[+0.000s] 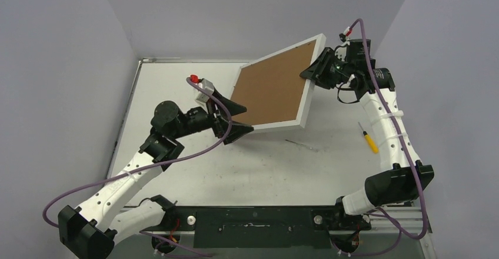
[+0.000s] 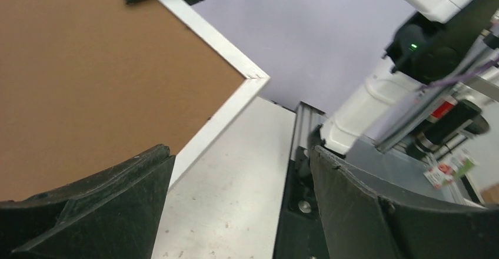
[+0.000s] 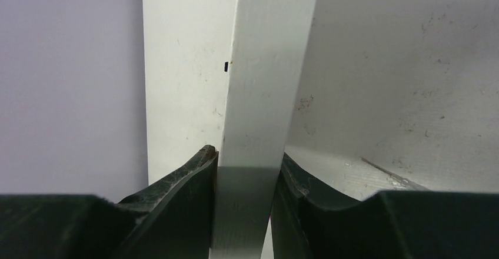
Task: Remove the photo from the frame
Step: Turn over the photo frame at the center of the board.
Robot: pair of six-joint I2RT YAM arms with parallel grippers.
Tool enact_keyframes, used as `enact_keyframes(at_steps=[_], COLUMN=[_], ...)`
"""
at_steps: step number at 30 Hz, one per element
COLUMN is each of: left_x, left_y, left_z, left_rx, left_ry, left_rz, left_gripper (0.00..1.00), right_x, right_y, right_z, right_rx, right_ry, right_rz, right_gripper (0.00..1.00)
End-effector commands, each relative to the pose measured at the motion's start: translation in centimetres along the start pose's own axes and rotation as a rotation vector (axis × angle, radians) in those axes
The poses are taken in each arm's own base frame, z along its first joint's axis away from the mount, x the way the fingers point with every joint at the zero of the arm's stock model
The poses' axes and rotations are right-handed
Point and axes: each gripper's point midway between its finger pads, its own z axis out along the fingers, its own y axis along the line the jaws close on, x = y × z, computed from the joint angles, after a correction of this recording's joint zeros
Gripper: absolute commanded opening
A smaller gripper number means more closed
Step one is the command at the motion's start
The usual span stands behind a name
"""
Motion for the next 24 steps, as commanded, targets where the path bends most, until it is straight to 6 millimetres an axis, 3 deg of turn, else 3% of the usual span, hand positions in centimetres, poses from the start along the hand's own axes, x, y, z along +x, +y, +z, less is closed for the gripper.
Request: enact_keyframes(at_steps=[1,5,8,12,17,23,24], left_x=[-1.2,-1.0,-0.6,1.4,2.8,5.0,5.4], left_y=[-4.8,-5.7,-5.2,-3.9,-4.2,-3.4,-3.3], left_z=[-0.7,-1.0,-0.9,-0.3,0.6,1.5,1.6], left_rx=[0.203,0.227,0.199,0.097,0.101,-0.02,-0.043], left_ry=[-0.032,-0.017,-0.012,0.056,0.102,0.163,0.173], left_rz=[0.08,0.071,0.057,0.066,0.055,0.124,0.143], left_gripper=[0.85,0.85,0.85,0.86,0.86,0.87,0.91], right_x=[-1.8,-1.6,-1.3,-0.9,-0.8,-0.7,-0.6], right_y=[4.4,4.6,4.5,4.5,5.1,5.5,5.4], right_z=[-3.3,-3.6,-3.8,-4.1,-4.7,-5.5,-5.5], right_rx=[-0.155,-0.159,-0.156,-0.153,-0.168,-0.171,-0.169], right_ry=[-0.094,-0.089,-0.078,-0.063,-0.053,-0.057,-0.054], right_rz=[-0.136,-0.142,-0.139,-0.123,-0.108,-0.105,-0.099], right_gripper=[0.05,0.05,0.05,0.05,0.05,0.05,0.05])
